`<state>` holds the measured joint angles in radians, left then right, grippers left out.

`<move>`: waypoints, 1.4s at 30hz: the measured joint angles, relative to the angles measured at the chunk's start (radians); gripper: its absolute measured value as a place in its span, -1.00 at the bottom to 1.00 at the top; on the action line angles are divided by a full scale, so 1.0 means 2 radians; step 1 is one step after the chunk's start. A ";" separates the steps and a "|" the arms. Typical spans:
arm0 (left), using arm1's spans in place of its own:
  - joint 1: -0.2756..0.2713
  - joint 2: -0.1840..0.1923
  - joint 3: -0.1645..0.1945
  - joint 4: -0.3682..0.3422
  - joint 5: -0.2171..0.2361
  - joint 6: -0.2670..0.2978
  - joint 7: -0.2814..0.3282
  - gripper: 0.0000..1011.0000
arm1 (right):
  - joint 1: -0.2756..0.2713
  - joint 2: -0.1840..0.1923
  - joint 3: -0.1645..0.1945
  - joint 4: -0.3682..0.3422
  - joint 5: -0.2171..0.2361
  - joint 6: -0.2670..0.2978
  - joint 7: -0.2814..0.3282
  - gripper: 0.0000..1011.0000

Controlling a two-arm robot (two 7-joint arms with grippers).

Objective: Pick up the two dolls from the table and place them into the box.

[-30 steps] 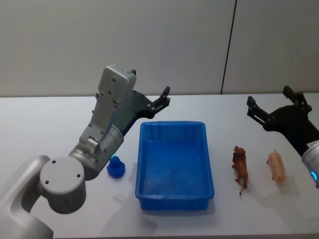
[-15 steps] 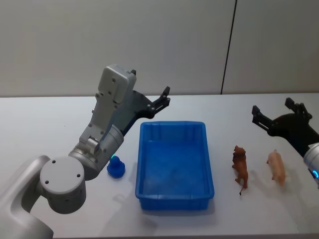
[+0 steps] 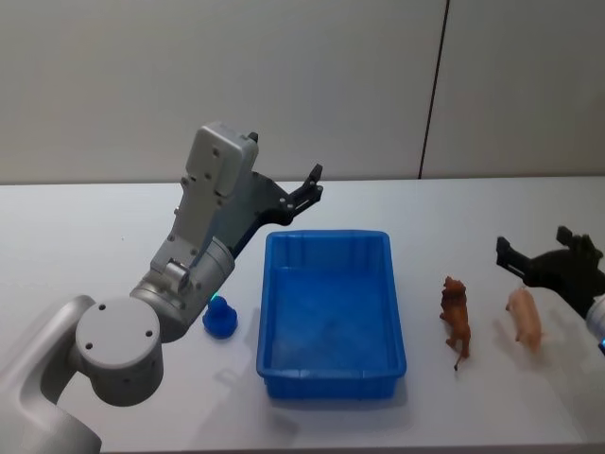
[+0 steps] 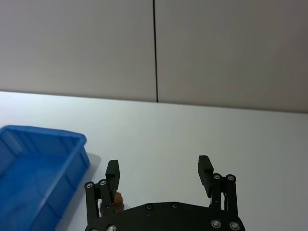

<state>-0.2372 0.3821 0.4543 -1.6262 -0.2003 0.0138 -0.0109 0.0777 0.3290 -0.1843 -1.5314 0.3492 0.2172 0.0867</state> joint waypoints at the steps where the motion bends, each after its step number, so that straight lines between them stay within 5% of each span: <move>1: 0.000 0.000 0.000 0.000 0.000 0.000 0.000 0.98 | 0.000 0.000 0.000 0.003 0.000 0.006 -0.003 0.98; 20: 0.000 0.000 0.000 0.000 0.000 0.000 0.000 0.98 | -0.007 -0.005 0.002 0.036 0.010 0.054 -0.035 0.98; 37: 0.000 0.000 0.000 0.000 0.000 0.000 0.000 0.98 | 0.015 -0.023 -0.005 0.095 0.023 0.064 -0.030 0.98; 42: 0.000 0.000 0.000 0.000 0.000 0.000 0.000 0.98 | 0.025 -0.030 -0.008 0.117 0.025 0.064 -0.026 0.82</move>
<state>-0.2371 0.3821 0.4542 -1.6262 -0.2004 0.0138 -0.0109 0.1277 0.2684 -0.2000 -1.2970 0.4001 0.3447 0.0345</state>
